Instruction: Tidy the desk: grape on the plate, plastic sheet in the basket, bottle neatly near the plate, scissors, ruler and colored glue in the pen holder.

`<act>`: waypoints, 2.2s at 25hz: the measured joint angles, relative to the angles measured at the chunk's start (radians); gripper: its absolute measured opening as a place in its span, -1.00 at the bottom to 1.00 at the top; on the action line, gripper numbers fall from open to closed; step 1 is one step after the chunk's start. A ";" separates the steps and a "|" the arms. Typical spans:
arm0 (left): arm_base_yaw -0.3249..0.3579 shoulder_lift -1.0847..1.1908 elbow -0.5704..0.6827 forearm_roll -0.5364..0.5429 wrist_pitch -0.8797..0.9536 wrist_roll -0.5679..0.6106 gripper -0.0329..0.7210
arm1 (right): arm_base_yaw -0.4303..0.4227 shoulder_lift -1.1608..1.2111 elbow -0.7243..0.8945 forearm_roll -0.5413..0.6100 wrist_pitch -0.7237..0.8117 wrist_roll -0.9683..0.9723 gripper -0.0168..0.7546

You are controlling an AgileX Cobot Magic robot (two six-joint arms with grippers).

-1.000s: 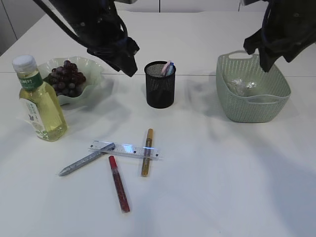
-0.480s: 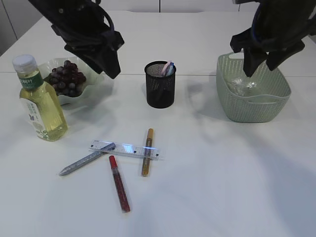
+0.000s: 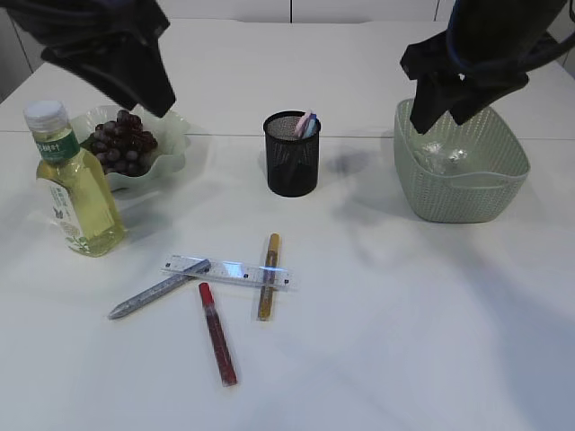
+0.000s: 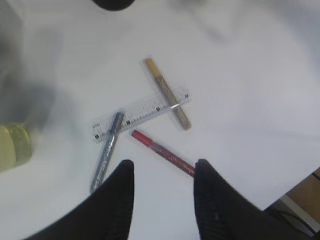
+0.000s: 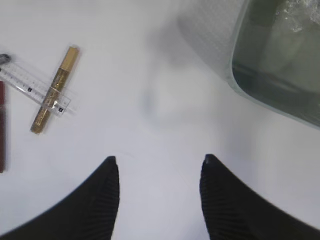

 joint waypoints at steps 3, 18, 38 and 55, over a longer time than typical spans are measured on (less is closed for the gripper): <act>0.000 -0.080 0.089 0.012 0.002 -0.045 -0.13 | 0.035 -0.014 -0.002 0.031 0.001 -0.063 0.12; 0.000 -0.565 0.483 0.110 0.006 -0.213 -0.12 | 0.350 0.070 -0.002 0.064 0.001 -0.229 0.12; 0.000 -0.799 0.622 0.106 0.015 -0.261 -0.12 | 0.350 0.267 -0.082 0.117 -0.029 -0.574 0.48; 0.000 -0.799 0.622 0.114 0.015 -0.278 -0.12 | 0.354 0.533 -0.362 0.143 -0.020 -0.665 0.48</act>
